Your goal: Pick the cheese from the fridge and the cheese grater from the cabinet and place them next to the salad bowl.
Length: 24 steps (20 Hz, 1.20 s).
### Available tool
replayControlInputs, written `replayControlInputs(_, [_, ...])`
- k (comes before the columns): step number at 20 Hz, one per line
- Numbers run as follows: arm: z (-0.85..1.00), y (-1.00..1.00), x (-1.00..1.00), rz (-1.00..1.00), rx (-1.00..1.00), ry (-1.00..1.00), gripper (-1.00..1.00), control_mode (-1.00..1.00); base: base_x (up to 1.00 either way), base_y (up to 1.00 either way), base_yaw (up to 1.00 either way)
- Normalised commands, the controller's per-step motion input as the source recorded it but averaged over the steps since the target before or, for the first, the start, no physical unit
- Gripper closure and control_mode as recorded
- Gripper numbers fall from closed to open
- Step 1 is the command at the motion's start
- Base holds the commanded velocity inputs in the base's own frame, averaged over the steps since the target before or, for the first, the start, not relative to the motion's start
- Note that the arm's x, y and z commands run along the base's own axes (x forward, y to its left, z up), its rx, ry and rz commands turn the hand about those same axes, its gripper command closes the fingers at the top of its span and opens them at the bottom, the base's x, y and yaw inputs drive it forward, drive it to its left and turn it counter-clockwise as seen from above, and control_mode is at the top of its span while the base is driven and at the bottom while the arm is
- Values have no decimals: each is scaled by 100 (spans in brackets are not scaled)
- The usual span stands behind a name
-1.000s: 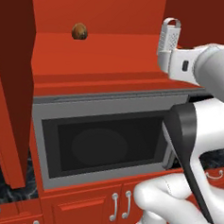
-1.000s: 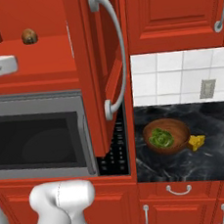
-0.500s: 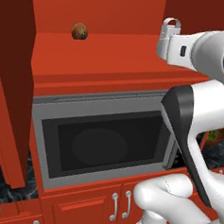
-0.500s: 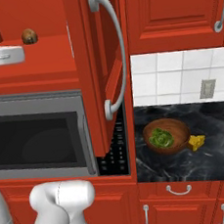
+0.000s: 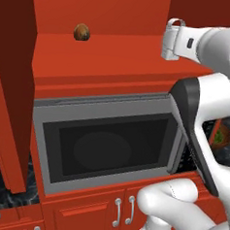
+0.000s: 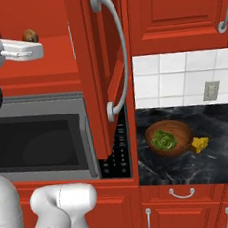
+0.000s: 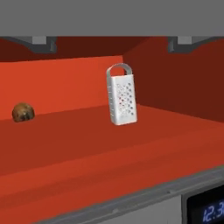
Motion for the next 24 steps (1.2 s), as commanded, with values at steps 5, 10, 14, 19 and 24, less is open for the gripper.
replayControlInputs(5, [3,-8,30,6,7,0,-100,-100,0,0,0])
replayControlInputs(10, [-2,-2,28,2,0,-6,-100,-100,0,0,0])
replayControlInputs(14, [-5,-6,41,16,-1,-3,-100,-100,0,0,0])
replayControlInputs(19, [0,-12,45,12,0,0,-100,-100,0,0,0])
replayControlInputs(24, [0,0,0,0,0,0,-100,-100,0,0,0])
